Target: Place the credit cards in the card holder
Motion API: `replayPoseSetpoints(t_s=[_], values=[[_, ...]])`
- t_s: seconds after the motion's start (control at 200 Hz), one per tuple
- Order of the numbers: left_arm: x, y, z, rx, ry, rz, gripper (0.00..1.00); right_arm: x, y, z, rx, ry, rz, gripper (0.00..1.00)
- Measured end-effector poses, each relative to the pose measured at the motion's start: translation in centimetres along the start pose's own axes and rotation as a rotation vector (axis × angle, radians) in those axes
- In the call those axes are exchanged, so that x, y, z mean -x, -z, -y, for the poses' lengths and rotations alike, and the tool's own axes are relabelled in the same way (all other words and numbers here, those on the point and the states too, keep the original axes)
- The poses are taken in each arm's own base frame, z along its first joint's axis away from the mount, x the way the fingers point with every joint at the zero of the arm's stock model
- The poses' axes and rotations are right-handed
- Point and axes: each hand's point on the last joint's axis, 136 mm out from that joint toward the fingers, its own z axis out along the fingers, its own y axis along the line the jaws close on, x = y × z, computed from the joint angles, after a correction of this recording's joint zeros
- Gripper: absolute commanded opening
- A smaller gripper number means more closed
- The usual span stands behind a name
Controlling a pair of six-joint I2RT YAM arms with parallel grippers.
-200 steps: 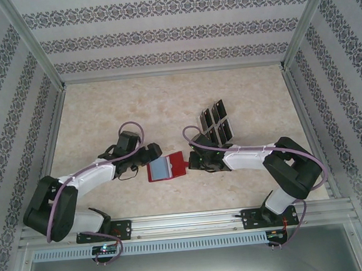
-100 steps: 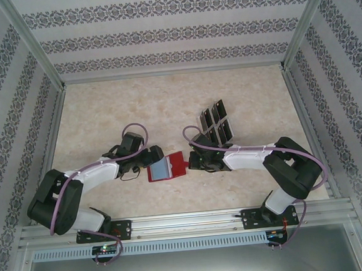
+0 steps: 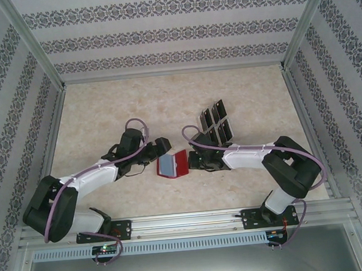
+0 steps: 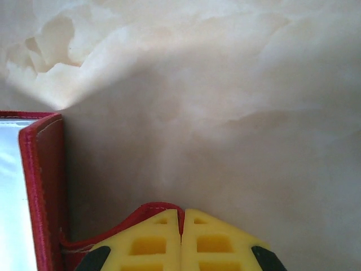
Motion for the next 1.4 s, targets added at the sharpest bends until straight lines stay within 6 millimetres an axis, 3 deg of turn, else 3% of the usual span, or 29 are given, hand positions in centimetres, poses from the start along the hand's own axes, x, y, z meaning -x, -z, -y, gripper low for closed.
replayPoseSetpoints(t_s=[0.125, 0.235, 0.37, 0.764, 1.014, 1.234, 1.404], values=[[-0.1, -0.1, 1.7, -0.033, -0.011, -0.002, 0.89, 0.0, 0.0, 0.0, 0.005, -0.004, -0.007, 0.03], [-0.1, -0.2, 4.0, -0.078, -0.036, -0.005, 0.89, 0.1, 0.0, 0.0, 0.012, -0.007, -0.012, 0.27], [-0.1, -0.7, 5.1, -0.100, -0.049, -0.003, 0.88, 0.4, 0.4, -0.4, 0.035, 0.004, -0.010, 0.40], [0.0, -1.4, 3.1, -0.036, -0.035, 0.026, 0.89, 2.1, 5.9, -2.3, 0.125, 0.022, 0.084, 0.42], [1.1, 0.7, 1.6, 0.056, -0.052, 0.090, 0.91, 1.6, 5.2, -3.0, 0.126, 0.030, 0.043, 0.42], [3.4, 4.2, -0.6, 0.119, -0.017, 0.184, 0.91, 0.9, 3.5, -6.4, 0.151, 0.086, -0.004, 0.41], [2.9, 5.5, -3.0, 0.181, 0.006, 0.186, 0.91, 0.6, 2.2, -8.9, 0.169, 0.113, -0.036, 0.41]])
